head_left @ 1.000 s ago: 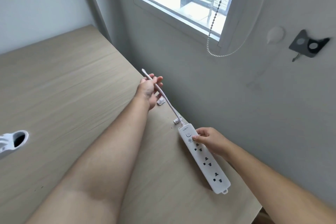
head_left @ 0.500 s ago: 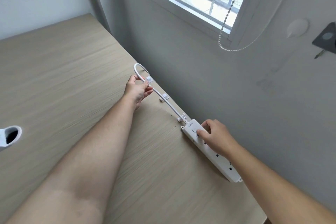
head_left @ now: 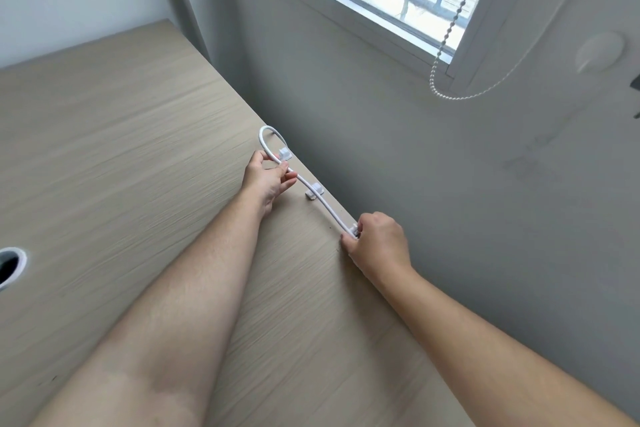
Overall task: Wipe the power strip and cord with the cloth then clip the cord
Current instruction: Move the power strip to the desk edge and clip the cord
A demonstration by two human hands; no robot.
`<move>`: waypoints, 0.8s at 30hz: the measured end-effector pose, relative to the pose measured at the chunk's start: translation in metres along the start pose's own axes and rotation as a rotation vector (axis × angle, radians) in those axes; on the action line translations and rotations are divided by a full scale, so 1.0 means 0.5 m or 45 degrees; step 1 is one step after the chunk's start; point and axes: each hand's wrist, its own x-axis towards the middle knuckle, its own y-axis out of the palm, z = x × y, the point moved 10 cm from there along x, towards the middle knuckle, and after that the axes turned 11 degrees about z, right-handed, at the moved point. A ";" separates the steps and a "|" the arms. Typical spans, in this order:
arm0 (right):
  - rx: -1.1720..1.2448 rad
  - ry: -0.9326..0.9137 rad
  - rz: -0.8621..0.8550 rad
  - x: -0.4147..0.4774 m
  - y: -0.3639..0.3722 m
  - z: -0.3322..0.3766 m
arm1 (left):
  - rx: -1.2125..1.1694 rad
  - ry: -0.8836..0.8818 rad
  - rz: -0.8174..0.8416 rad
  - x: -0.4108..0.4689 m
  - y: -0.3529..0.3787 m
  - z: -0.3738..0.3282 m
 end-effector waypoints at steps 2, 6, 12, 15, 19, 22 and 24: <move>-0.023 -0.057 -0.045 -0.004 -0.004 0.011 | 0.001 0.000 0.007 0.003 0.002 0.003; -0.105 -0.161 -0.070 -0.007 -0.004 0.030 | -0.016 0.007 0.019 0.008 0.006 0.003; 0.100 -0.091 0.029 0.022 -0.011 0.018 | -0.024 -0.022 0.007 0.017 -0.007 -0.004; 0.351 -0.152 0.041 0.074 -0.029 0.049 | -0.027 -0.051 0.013 0.025 -0.016 -0.002; 0.507 -0.167 0.181 0.163 -0.018 0.094 | -0.022 -0.070 0.034 0.034 -0.019 0.010; 0.345 -0.149 0.314 0.195 0.014 0.122 | -0.020 -0.072 0.056 0.044 -0.019 0.018; 0.244 -0.146 0.314 0.201 0.014 0.136 | -0.011 -0.070 0.076 0.049 -0.017 0.022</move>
